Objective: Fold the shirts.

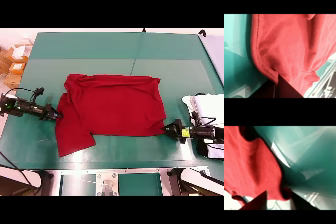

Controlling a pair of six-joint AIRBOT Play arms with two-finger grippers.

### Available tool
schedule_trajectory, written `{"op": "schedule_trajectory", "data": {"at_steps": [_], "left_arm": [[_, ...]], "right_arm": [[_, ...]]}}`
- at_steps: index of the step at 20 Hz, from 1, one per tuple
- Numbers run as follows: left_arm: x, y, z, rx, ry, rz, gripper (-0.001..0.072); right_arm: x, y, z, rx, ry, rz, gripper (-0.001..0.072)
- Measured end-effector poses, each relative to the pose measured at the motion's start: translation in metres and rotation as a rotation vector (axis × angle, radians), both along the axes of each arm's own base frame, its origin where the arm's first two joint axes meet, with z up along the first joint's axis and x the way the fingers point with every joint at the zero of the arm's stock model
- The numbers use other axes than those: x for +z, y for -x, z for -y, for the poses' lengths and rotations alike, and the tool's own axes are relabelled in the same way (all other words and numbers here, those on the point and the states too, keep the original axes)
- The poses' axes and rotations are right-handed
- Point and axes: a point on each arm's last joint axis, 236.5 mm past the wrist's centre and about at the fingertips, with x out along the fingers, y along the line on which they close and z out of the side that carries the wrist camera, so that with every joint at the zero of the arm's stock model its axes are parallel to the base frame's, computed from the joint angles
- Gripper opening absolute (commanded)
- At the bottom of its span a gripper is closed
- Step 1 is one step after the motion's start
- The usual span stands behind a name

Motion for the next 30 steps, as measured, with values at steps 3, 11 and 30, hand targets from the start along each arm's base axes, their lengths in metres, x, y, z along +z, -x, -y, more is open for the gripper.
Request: {"op": "schedule_trajectory", "data": {"at_steps": [3,11,30], "left_arm": [[0.002,0.000,0.001,0.004,0.006,-0.011,0.0021],[0.160,-0.048,0.001,0.039,-0.033,0.382,0.0021],[0.578,0.104,0.035,0.377,-0.475,1.505,0.0022]], "right_arm": [[-0.003,-0.009,-0.002,0.008,0.011,0.039,0.0017],[0.176,-0.123,0.020,-0.043,0.035,0.628,0.0016],[0.603,-0.030,-0.015,-0.102,0.725,1.646,0.0015]]}}
